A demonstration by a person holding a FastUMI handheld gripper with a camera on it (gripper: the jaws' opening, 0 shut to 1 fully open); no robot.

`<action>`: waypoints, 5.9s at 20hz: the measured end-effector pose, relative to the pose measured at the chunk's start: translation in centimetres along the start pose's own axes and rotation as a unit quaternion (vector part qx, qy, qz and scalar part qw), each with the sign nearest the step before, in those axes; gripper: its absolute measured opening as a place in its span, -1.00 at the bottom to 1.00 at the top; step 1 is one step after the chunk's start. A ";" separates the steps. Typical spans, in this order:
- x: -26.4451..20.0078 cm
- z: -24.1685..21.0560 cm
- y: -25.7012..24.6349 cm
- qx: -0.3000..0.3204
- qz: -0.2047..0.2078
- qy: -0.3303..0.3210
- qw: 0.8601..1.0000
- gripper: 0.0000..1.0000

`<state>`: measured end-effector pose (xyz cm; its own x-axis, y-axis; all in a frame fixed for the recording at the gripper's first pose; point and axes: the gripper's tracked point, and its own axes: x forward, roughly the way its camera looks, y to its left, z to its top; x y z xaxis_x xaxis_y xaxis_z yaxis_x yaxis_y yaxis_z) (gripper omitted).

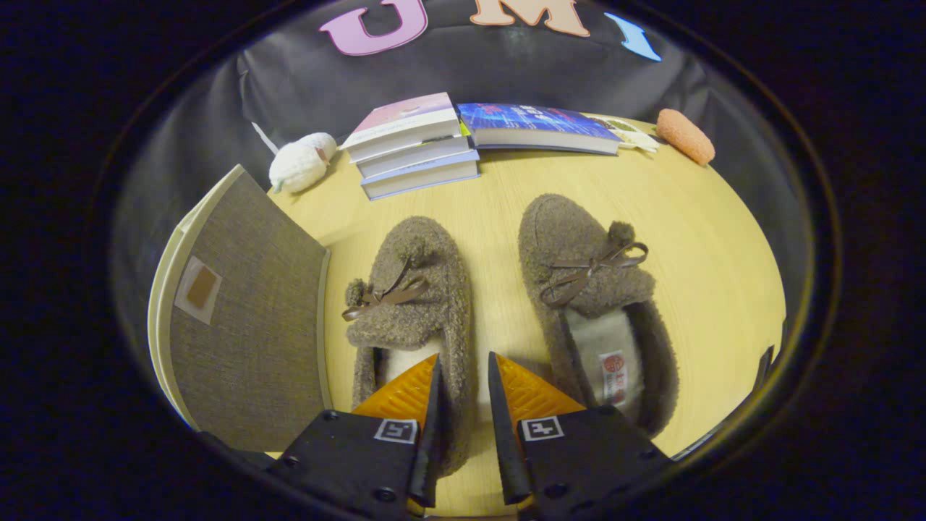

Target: Open the storage box then place both shoes into the box .Put the left shoe in first, then the right shoe, with the right side of both shoes facing outward in a uniform manner.

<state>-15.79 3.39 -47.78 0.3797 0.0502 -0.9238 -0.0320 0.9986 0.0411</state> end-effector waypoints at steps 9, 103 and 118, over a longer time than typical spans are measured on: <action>-1.2 1.3 0.8 0.051 0.019 0.012 0.998 -0.94; -11.7 15.2 -7.8 0.052 -0.057 -0.207 0.975 -0.28; -4.9 4.5 -14.0 0.094 -0.074 -0.070 0.990 -0.28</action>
<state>-12.98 -10.82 -42.13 0.4930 -0.1082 -0.8633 0.2007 0.9796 -0.0082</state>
